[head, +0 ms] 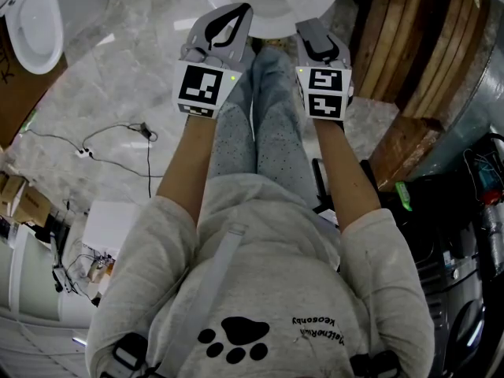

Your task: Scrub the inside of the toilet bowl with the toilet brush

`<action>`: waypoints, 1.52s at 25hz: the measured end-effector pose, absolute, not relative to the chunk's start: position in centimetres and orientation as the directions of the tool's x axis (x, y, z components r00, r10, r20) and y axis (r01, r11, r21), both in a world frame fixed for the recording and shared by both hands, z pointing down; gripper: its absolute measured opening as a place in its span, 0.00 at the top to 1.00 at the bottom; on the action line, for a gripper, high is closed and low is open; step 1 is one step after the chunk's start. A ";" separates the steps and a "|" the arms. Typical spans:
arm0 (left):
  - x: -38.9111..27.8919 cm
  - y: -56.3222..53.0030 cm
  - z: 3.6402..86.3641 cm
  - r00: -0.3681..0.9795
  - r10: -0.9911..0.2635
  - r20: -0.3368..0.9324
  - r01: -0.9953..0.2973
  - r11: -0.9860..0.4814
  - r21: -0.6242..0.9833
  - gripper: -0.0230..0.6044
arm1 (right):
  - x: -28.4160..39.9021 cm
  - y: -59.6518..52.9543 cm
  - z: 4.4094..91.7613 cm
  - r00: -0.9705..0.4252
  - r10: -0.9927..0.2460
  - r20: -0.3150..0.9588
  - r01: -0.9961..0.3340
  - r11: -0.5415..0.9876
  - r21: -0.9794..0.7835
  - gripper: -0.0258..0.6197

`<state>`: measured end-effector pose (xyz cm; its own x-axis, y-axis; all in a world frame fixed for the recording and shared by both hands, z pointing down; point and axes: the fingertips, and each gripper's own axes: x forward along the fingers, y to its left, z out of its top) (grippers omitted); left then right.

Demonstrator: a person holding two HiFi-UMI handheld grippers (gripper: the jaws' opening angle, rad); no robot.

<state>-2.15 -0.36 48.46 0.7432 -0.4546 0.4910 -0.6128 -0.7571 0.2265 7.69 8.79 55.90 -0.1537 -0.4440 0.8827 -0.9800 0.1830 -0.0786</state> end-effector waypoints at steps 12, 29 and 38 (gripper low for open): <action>-2.9 0.3 49.1 0.734 -0.451 0.507 -0.620 -0.751 0.229 0.98 | 6.0 11.2 58.3 -0.158 -0.358 0.920 -0.972 0.222 -0.081 0.72; -4.0 0.1 49.8 0.723 -0.456 0.519 -0.635 -0.734 0.240 0.98 | 2.3 12.0 59.2 -0.199 -0.318 0.927 -0.959 0.256 -0.119 0.72; -4.2 -0.7 50.1 0.727 -0.446 0.522 -0.631 -0.735 0.249 0.98 | 0.5 9.7 58.7 -0.220 -0.327 0.919 -0.958 0.248 -0.141 0.71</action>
<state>-4.25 -0.73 50.08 0.7266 -0.4462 0.5224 -0.6306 -0.7350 0.2493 0.45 9.74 58.75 -0.2197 -0.3269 0.9192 -0.9584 0.2483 -0.1408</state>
